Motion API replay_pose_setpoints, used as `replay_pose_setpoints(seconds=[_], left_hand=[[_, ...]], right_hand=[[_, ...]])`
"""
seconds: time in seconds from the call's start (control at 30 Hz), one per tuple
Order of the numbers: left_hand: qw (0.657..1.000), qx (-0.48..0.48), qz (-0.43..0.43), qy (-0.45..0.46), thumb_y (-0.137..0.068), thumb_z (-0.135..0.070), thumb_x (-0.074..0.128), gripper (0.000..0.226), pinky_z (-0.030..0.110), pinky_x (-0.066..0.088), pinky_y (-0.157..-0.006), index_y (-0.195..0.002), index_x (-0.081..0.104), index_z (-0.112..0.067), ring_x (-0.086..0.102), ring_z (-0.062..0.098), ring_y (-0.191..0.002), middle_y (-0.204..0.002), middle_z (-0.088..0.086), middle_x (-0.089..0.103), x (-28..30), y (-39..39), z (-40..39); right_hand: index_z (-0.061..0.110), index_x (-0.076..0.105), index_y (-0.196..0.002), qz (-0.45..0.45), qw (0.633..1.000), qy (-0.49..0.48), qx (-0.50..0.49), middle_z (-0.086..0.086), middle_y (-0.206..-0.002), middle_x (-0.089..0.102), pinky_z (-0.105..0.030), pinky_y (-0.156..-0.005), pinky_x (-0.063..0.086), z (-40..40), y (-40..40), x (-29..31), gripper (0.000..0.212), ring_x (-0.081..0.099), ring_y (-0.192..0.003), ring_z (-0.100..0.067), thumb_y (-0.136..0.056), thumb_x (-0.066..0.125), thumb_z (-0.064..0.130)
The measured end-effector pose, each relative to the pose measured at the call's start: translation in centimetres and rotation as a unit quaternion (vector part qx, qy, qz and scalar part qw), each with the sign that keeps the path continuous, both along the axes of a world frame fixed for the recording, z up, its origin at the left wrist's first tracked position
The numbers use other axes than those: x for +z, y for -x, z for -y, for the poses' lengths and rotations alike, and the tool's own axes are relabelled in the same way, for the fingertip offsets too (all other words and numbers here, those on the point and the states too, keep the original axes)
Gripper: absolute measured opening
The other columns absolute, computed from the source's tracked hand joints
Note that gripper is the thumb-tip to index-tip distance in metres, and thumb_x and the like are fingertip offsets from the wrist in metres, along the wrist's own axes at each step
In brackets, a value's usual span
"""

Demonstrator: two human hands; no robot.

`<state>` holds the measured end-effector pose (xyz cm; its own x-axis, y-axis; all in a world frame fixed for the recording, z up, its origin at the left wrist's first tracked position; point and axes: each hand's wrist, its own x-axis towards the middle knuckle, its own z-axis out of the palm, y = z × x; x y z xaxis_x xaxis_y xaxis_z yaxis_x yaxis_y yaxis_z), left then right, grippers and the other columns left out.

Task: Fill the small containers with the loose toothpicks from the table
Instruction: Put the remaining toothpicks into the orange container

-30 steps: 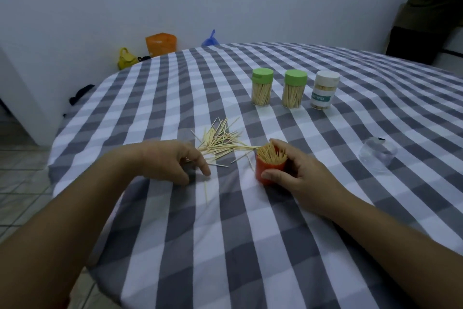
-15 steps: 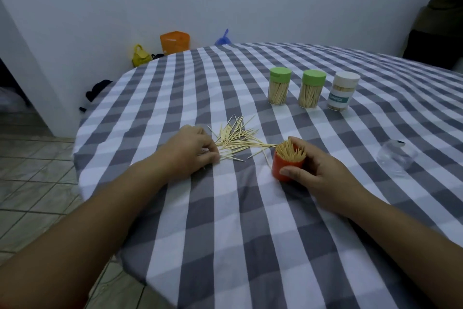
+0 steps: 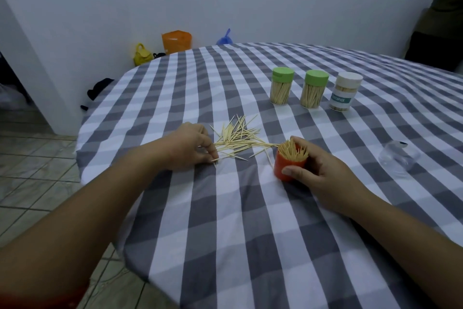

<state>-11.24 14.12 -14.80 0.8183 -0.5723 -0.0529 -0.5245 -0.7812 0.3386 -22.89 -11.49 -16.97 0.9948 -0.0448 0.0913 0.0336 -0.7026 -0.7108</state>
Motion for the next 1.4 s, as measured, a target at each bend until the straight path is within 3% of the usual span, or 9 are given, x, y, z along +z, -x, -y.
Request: replay_pose_setpoints(seconds=[0.27, 0.37, 0.47, 0.63, 0.9, 1.03, 1.13, 1.23, 1.4], left_hand=[[0.99, 0.025, 0.103, 0.089, -0.09, -0.03, 0.062, 0.02, 0.024, 0.035, -0.089, -0.109, 0.066, -0.027, 0.043, 0.017, -0.108, -0.101, -0.006, 0.048, -2.1, -0.5, 2.6], [0.993, 0.046, 0.021, 0.11, -0.085, -0.043, 0.064, 0.043, 0.032, 0.036, -0.101, -0.125, 0.055, -0.028, 0.04, 0.016, -0.118, -0.121, -0.003, 0.046, -1.5, -0.8, 2.0], [0.998, 0.039, -0.04, 0.016, -0.078, -0.049, 0.071, 0.065, 0.033, 0.039, -0.103, -0.133, 0.049, -0.026, 0.043, 0.013, -0.115, -0.124, -0.005, 0.042, -0.7, -0.9, 1.6], [0.998, 0.043, -0.039, 0.033, -0.09, -0.026, 0.063, 0.034, 0.018, 0.04, -0.078, -0.124, 0.06, -0.026, 0.053, 0.006, -0.09, -0.107, -0.007, 0.06, -0.2, -1.4, 2.4], [0.994, 0.07, 0.01, 0.08, -0.088, -0.018, 0.063, 0.03, 0.016, 0.041, -0.073, -0.119, 0.065, -0.019, 0.055, 0.01, -0.09, -0.1, -0.006, 0.062, -0.3, -2.5, 4.8], [0.978, 0.156, 0.021, 0.14, -0.088, -0.031, 0.059, 0.038, 0.026, 0.045, -0.077, -0.121, 0.06, -0.012, 0.056, 0.017, -0.096, -0.112, 0.002, 0.061, -0.3, -3.7, 5.8], [0.971, 0.227, 0.016, 0.07, -0.09, -0.055, 0.05, 0.06, 0.032, 0.043, -0.082, -0.126, 0.056, -0.007, 0.055, 0.026, -0.112, -0.128, 0.01, 0.057, -0.7, -4.4, 6.8], [0.969, 0.247, 0.001, 0.005, -0.082, -0.069, 0.05, 0.063, 0.029, 0.039, -0.065, -0.098, 0.063, -0.009, 0.058, 0.024, -0.092, -0.102, 0.008, 0.064, -0.8, -4.6, 7.9], [0.975, 0.215, -0.034, 0.05, -0.082, -0.033, 0.066, 0.028, 0.032, 0.05, -0.068, -0.094, 0.07, -0.008, 0.062, 0.02, -0.085, -0.095, 0.005, 0.068, -0.3, -4.7, 9.3]], right_hand=[[0.03, 0.029, -0.146, 0.011, 1.0, -0.006, 0.002, 0.005, -0.142, 0.044, -0.025, -0.098, 0.038, 0.0, 0.1, 0.0, 0.073, 0.044, -0.122, -0.012, -0.083, 0.063, 0.038], [0.03, 0.029, -0.146, 0.01, 1.0, -0.011, 0.006, 0.005, -0.142, 0.045, -0.026, -0.1, 0.039, 0.1, 0.0, -0.1, 0.073, 0.045, -0.125, -0.014, -0.082, 0.063, 0.039], [0.03, 0.029, -0.146, 0.006, 1.0, -0.01, 0.004, 0.006, -0.143, 0.044, -0.029, -0.103, 0.039, 0.2, 0.1, -0.1, 0.076, 0.045, -0.126, -0.015, -0.08, 0.062, 0.043], [0.031, 0.028, -0.147, 0.001, 1.0, -0.009, 0.005, 0.006, -0.144, 0.044, -0.031, -0.104, 0.04, 0.1, 0.0, 0.0, 0.076, 0.045, -0.126, -0.015, -0.08, 0.062, 0.044], [0.033, 0.025, -0.147, -0.011, 1.0, -0.004, 0.006, 0.008, -0.145, 0.042, -0.029, -0.103, 0.04, 0.1, 0.1, 0.1, 0.086, 0.043, -0.127, -0.014, -0.069, 0.054, 0.056], [0.034, 0.027, -0.146, -0.007, 1.0, -0.013, 0.008, 0.009, -0.143, 0.045, -0.028, -0.103, 0.041, 0.1, 0.1, 0.0, 0.087, 0.045, -0.125, -0.013, -0.067, 0.054, 0.058], [0.033, 0.027, -0.146, -0.01, 1.0, -0.012, 0.009, 0.008, -0.143, 0.044, -0.029, -0.103, 0.041, 0.2, 0.0, 0.0, 0.08, 0.045, -0.126, -0.013, -0.075, 0.059, 0.051], [0.034, 0.027, -0.146, -0.01, 1.0, -0.011, 0.011, 0.009, -0.144, 0.043, -0.029, -0.103, 0.04, 0.3, -0.1, -0.2, 0.076, 0.044, -0.126, -0.013, -0.079, 0.06, 0.047], [0.035, 0.026, -0.146, -0.015, 1.0, -0.015, 0.014, 0.009, -0.146, 0.041, -0.031, -0.106, 0.04, 0.3, 0.0, 0.1, 0.084, 0.043, -0.129, -0.014, -0.071, 0.056, 0.056]])
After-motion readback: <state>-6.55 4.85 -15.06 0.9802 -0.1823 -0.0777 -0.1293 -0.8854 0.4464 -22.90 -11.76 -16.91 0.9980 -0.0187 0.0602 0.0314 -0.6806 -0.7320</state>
